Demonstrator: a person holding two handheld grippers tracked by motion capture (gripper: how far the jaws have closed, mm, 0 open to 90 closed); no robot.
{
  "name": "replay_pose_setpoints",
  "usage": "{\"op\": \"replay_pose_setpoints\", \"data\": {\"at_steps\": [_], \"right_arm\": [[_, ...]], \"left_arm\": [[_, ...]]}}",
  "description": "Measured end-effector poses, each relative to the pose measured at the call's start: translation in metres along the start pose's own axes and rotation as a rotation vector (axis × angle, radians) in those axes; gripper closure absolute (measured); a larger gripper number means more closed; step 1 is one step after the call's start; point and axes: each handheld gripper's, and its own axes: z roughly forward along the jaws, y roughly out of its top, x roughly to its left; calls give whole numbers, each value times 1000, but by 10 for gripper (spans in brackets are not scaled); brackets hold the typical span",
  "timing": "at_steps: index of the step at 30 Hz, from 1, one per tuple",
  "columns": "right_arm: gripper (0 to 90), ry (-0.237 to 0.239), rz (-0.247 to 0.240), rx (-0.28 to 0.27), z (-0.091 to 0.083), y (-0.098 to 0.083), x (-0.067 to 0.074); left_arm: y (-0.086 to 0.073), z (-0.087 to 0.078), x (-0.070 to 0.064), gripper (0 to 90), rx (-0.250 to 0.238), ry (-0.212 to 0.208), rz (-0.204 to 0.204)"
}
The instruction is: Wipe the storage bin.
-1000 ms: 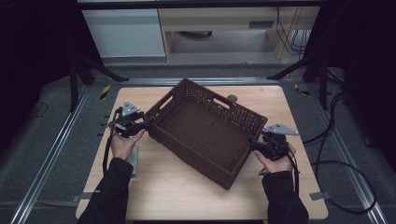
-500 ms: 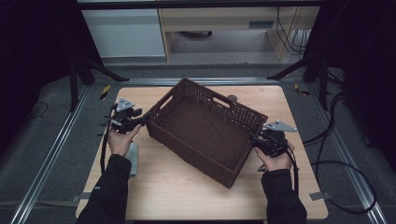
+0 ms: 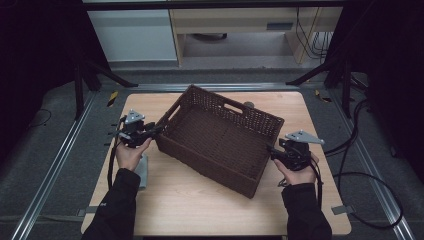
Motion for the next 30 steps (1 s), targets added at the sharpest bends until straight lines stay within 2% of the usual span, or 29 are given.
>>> {"op": "replay_pose_setpoints", "data": {"at_steps": [2,5,7,11,12,14,18,21,25,28,30], "right_arm": [[508,4,-16,22,4,-2,4],[530,-5,-33,48,12,-4,7],[549,-10,-32,51,13,-3,7],[565,-20,-43,53,15,-2,5],[568,-24,-47,51,16,-2,4],[572,-28,-49,44,17,-2,3],[582,-48,-62,28,17,-1,3],[555,-40,-61,10,10,-1,2],[551,-24,-51,30,9,-4,2],[620,-21,-48,39,10,-4,2],[657,-18,-48,41,11,-4,2]], "left_arm": [[0,-2,-2,618,8,-6,12],[3,-3,-1,589,13,11,30],[4,-1,1,562,2,24,26],[2,9,7,564,43,26,7],[1,12,7,589,55,12,0],[-2,11,8,634,46,-29,-23],[-3,6,-1,725,62,-21,19],[-6,1,-4,713,69,-29,11],[-12,-8,-12,698,74,-18,4],[-17,-15,-19,683,70,-16,-10],[-18,-19,-21,665,63,-7,-1]]}}
